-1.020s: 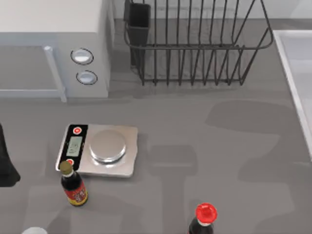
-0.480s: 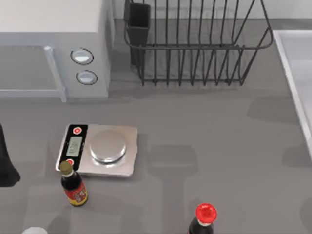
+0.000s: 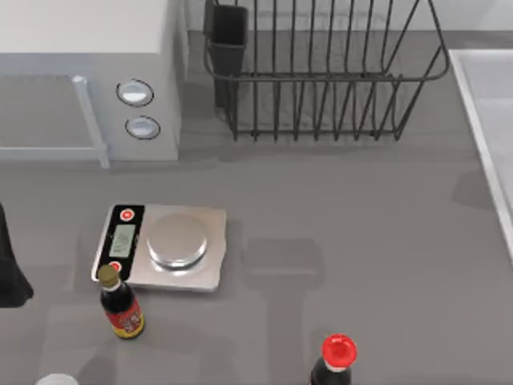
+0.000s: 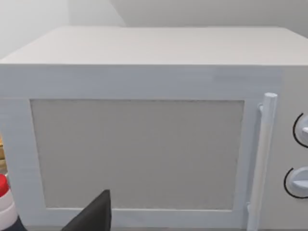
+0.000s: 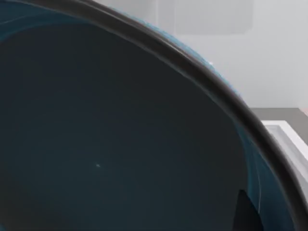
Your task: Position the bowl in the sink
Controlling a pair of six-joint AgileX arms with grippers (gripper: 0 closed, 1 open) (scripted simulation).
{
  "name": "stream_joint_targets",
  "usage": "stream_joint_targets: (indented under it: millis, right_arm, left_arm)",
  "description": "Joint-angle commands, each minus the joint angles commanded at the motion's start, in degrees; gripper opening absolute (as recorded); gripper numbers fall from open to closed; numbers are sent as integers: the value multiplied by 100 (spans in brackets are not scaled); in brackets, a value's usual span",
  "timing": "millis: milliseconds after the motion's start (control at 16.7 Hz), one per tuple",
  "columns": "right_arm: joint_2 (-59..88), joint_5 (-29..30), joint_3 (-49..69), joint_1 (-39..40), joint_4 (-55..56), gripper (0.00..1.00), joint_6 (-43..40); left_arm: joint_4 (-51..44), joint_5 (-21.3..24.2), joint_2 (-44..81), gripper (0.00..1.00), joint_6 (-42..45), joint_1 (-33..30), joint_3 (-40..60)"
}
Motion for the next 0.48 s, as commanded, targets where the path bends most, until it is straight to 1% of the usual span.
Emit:
stream_joint_targets:
  millis: [300, 480]
  right_arm:
    - [49, 2, -10, 1, 52, 0, 1]
    - [49, 2, -10, 1, 52, 23, 1]
  left_arm:
    - [0, 0, 0, 100, 0, 0, 0]
    - [0, 0, 0, 100, 0, 0, 0]
